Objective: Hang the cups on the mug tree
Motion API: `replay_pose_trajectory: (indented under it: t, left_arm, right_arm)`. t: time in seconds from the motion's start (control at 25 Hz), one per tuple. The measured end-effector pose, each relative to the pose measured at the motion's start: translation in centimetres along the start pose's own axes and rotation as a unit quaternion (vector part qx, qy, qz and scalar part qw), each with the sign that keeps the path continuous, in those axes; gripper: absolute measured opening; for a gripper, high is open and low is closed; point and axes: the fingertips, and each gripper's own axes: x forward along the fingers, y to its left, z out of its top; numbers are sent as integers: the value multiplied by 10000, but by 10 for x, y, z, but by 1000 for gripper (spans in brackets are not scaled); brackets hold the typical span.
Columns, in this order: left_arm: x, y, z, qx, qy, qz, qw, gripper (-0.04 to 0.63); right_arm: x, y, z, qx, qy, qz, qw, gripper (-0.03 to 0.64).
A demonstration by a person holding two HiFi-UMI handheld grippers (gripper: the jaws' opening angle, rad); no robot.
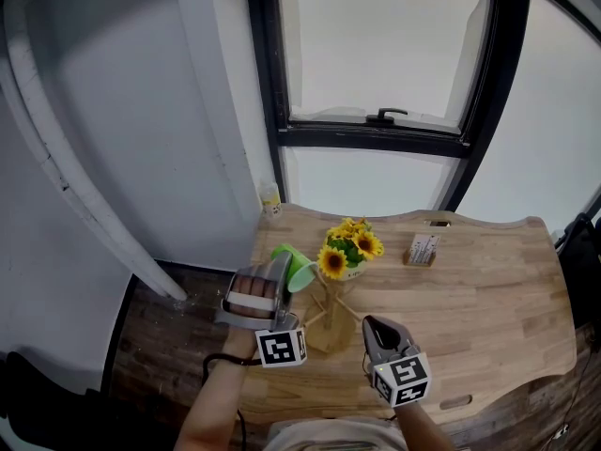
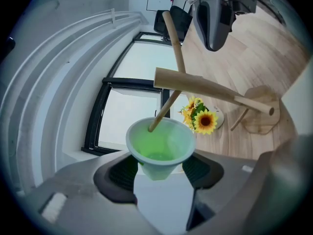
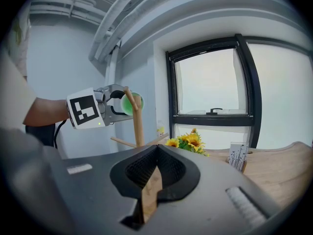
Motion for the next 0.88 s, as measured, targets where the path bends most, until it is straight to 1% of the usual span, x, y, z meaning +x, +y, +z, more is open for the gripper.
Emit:
replay_pose_trajectory:
  t: [0.16, 0.36, 0.88]
  left_arm:
    - [-3, 0, 5, 94, -58, 82, 9999, 288]
    - [-8, 0, 12, 316, -202, 189, 9991, 288]
    - [-16, -8, 27, 476, -499, 121, 9975, 288]
  right_arm:
    - [0, 0, -1, 28, 0, 5, 10000, 0]
    - [-1, 0, -4, 66, 16, -1, 10000, 0]
    - [-1, -2, -7, 115, 32, -17, 9999, 0]
